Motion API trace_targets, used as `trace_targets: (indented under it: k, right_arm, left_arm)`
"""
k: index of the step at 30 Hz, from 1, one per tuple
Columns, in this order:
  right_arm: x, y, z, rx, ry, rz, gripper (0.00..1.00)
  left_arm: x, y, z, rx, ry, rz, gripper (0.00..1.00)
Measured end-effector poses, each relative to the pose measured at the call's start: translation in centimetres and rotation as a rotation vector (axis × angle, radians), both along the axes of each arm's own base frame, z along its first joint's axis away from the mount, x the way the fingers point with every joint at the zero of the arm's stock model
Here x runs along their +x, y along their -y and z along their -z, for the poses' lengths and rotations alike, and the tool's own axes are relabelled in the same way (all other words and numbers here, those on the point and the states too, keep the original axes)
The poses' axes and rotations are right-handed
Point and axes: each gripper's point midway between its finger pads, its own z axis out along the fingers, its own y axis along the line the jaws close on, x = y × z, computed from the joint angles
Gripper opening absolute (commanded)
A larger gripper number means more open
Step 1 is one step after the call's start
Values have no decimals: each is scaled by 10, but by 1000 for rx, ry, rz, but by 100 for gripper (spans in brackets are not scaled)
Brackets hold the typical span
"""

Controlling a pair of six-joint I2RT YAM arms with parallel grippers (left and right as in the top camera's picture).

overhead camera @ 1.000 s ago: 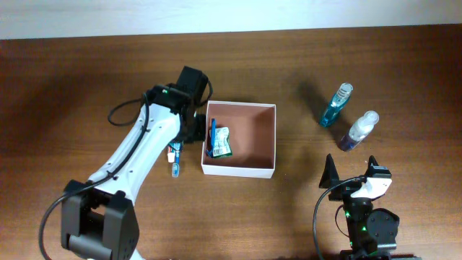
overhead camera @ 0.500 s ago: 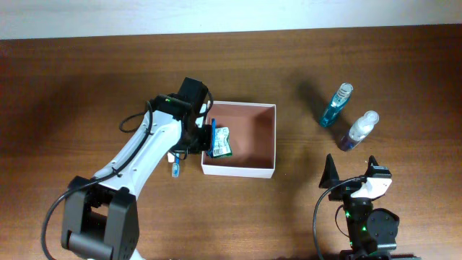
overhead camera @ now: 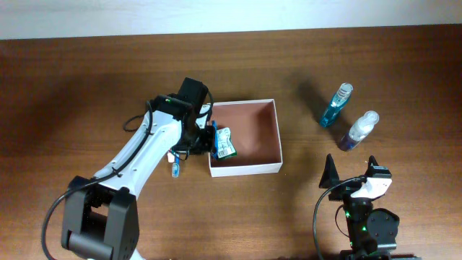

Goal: Pack container
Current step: 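Withdraw the left gripper over the Colgate toothpaste tube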

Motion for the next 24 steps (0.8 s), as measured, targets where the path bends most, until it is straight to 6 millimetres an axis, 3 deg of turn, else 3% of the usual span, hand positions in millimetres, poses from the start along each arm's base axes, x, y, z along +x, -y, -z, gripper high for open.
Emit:
trace_targets:
  k: [11,15,21,24]
  right_arm:
    - [0,0,0,0,0,0,98]
    - [0,0,0,1,0,0,98]
    - [0,0,0,2,0,0,98]
    - [0,0,0,1,0,0,98]
  left_arm:
    - [26,-36,0,210,130,-71,1]
    - [33,-43,-1,229,155,-117,1]
    - [43,-71,-2,240,156,-224,2]
    - [46,-80,-2,240,159,-259,20]
